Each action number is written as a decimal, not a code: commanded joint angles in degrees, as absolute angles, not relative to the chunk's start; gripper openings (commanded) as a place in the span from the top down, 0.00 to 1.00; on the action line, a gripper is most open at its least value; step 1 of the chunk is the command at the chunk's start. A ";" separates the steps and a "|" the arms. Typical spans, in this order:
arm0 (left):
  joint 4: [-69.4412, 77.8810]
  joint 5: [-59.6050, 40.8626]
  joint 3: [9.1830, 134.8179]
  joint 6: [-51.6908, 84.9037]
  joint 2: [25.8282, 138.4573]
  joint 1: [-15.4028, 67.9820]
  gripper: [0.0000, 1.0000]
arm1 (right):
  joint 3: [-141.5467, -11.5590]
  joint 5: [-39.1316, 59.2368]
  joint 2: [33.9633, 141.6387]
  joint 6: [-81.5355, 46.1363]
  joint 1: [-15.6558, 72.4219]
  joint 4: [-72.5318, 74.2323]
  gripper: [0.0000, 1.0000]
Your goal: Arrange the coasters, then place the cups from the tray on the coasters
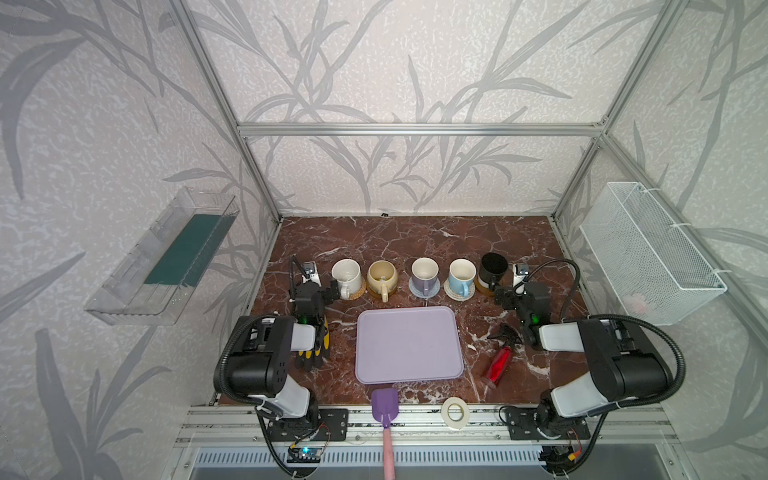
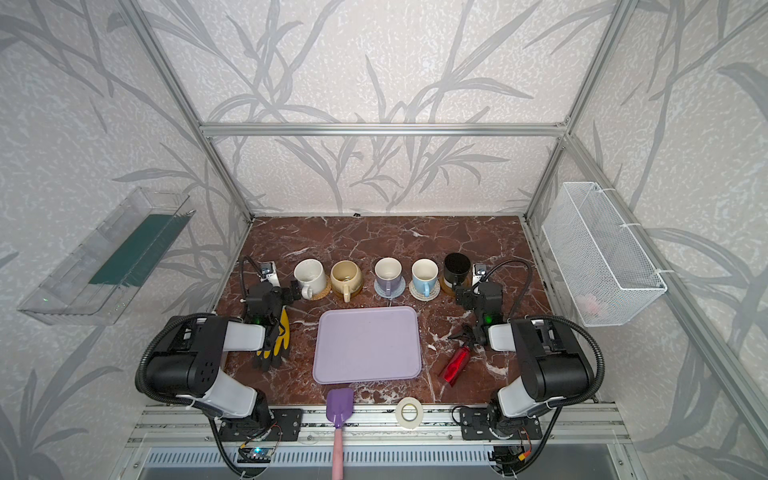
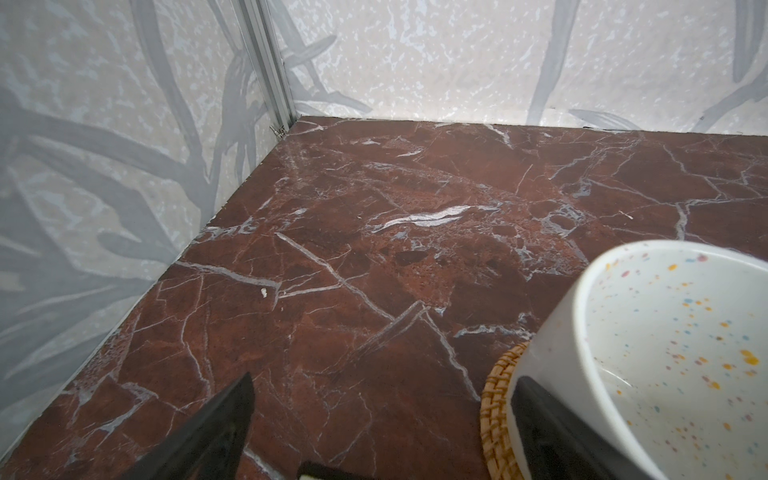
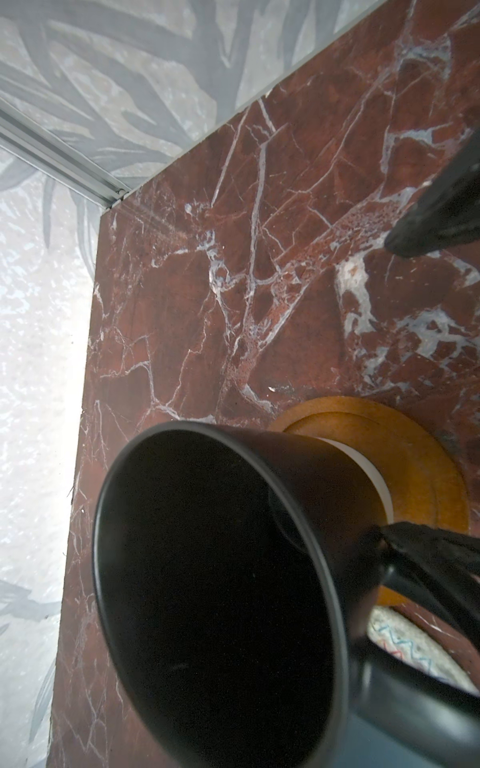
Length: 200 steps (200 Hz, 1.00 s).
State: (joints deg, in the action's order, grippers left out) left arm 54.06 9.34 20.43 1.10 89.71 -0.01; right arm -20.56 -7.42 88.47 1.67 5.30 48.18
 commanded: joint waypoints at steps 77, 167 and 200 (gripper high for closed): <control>53.83 7.23 21.76 1.56 89.92 -1.03 0.01 | -22.15 -7.61 88.24 2.20 5.71 50.26 0.01; 53.78 7.30 21.87 1.58 89.91 -1.03 0.01 | -20.00 -8.58 71.57 2.30 5.89 39.33 0.01; 53.79 7.35 21.80 1.58 89.91 -1.02 0.01 | -20.18 -8.35 80.67 1.69 5.80 47.02 0.01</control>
